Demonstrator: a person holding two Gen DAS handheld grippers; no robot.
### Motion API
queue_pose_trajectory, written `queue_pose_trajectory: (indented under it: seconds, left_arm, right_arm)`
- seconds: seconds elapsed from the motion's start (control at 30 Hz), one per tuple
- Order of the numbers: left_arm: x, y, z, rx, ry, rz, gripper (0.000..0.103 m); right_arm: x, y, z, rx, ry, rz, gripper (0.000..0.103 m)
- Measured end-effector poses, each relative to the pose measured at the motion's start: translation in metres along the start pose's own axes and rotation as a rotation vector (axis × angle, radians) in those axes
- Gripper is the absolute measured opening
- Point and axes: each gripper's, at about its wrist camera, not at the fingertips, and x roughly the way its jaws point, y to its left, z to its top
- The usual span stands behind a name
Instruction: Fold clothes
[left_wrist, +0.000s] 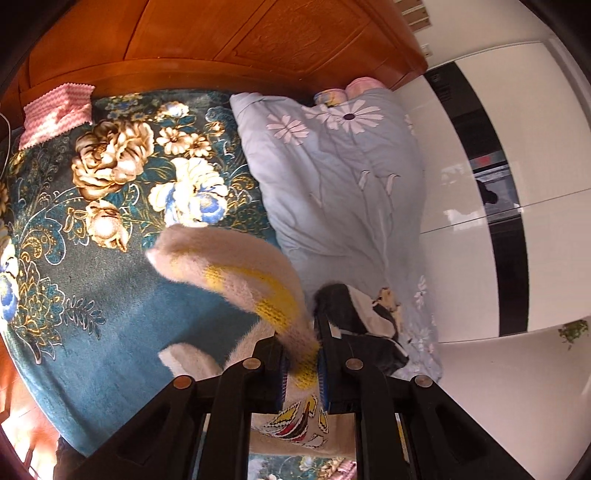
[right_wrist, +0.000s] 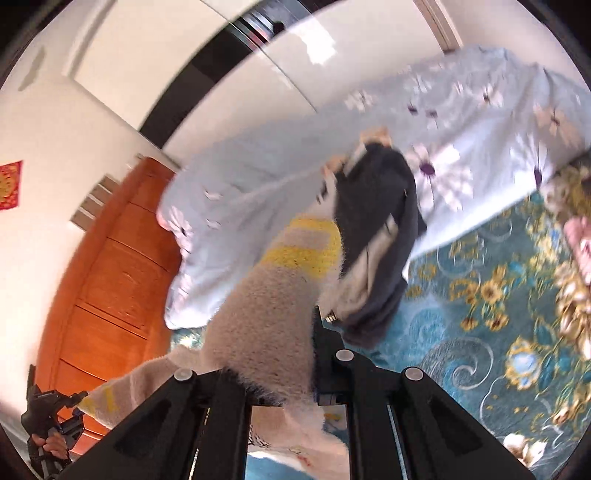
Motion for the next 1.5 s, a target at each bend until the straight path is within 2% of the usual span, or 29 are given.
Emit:
queue_pose_trajectory:
  seconds: [0.13, 0.27, 0.4, 0.5, 0.6, 0.73, 0.83, 0.93, 1.17, 1.27, 1.5]
  left_arm:
    - [-0.042, 0.004, -0.018, -0.005, -0.011, -0.084, 0.014]
    - [-0.074, 0.027, -0.034, -0.027, 0.006, -0.127, 0.014]
    - [-0.088, 0.07, -0.047, -0.046, 0.073, -0.113, 0.014]
    - [-0.1, 0.1, -0.052, -0.051, 0.14, -0.107, 0.014]
    - [-0.119, 0.116, -0.052, -0.028, 0.182, -0.115, 0.014]
    - [-0.126, 0.122, -0.043, 0.022, 0.192, -0.109, 0.014]
    - [-0.102, 0.128, -0.048, -0.006, 0.241, -0.078, 0.014]
    - [-0.071, 0.136, -0.056, -0.039, 0.282, -0.012, 0.014]
    - [-0.003, 0.156, -0.07, -0.189, 0.274, 0.114, 0.014]
    - [0.021, 0.139, -0.074, -0.192, 0.264, 0.144, 0.014]
    - [0.082, 0.063, -0.073, -0.114, 0.227, 0.188, 0.014]
  right_arm:
    - [-0.062, 0.02, 0.01, -0.074, -0.075, 0.027, 0.009]
    - [-0.109, 0.032, -0.006, -0.136, -0.121, -0.005, 0.009]
    - [-0.155, 0.03, -0.058, -0.126, -0.139, -0.055, 0.009]
    - [-0.183, 0.02, -0.108, -0.055, -0.128, -0.077, 0.009]
    - [-0.21, 0.015, -0.151, 0.018, -0.116, -0.108, 0.009]
    - [-0.228, 0.025, -0.18, -0.002, -0.089, -0.162, 0.009]
    - [-0.221, 0.018, -0.19, 0.012, -0.054, -0.181, 0.009]
    - [-0.204, 0.002, -0.197, 0.027, 0.001, -0.219, 0.009]
    - [-0.143, -0.071, -0.19, 0.126, 0.131, -0.245, 0.009]
    - [-0.115, -0.1, -0.174, 0.17, 0.174, -0.236, 0.009]
    - [-0.048, -0.136, -0.12, 0.191, 0.241, -0.213, 0.009]
